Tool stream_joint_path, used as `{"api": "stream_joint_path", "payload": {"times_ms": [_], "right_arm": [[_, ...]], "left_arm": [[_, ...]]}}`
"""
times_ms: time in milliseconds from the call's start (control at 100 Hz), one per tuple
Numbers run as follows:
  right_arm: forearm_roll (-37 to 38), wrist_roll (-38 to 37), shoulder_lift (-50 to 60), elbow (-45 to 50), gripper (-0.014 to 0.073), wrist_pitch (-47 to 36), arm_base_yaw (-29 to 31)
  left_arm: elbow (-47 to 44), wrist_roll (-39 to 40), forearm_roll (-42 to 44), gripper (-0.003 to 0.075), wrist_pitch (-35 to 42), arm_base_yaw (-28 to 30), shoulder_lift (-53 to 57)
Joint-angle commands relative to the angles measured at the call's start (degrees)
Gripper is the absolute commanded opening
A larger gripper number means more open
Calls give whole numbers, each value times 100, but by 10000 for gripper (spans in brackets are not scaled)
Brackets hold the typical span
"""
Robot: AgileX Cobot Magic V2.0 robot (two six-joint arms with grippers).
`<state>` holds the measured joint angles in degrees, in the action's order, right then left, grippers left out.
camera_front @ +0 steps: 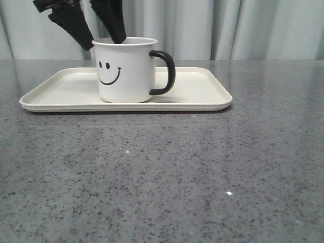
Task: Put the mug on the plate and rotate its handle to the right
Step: 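Open the left gripper and raise it away from the mug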
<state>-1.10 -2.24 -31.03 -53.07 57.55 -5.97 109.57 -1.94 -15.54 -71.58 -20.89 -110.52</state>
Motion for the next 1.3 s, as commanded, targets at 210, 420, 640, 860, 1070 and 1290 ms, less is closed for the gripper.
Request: {"api": "stream_joint_path", "payload": {"times_ms": [210, 420, 640, 860, 1070, 1290], "right_arm": [[21, 34, -85, -178, 552, -375, -1], [21, 34, -85, -178, 552, -370, -1], [21, 34, -85, -178, 552, -370, -1], [21, 34, -85, -178, 552, -370, -1], [21, 34, -85, -178, 552, -370, -1], [21, 34, -85, -178, 552, -365, -1]], "left_arm": [[519, -16, -176, 480, -29, -44, 610], [519, -25, -103, 444, 218, -44, 1253], [-46, -36, 341, 437, 315, -44, 2135], [-1737, 20, 507, 437, 1022, 208, 3422], [-3743, 45, 507, 437, 1739, 990, 4776], [-5259, 45, 507, 437, 2065, 1787, 6110]]}}
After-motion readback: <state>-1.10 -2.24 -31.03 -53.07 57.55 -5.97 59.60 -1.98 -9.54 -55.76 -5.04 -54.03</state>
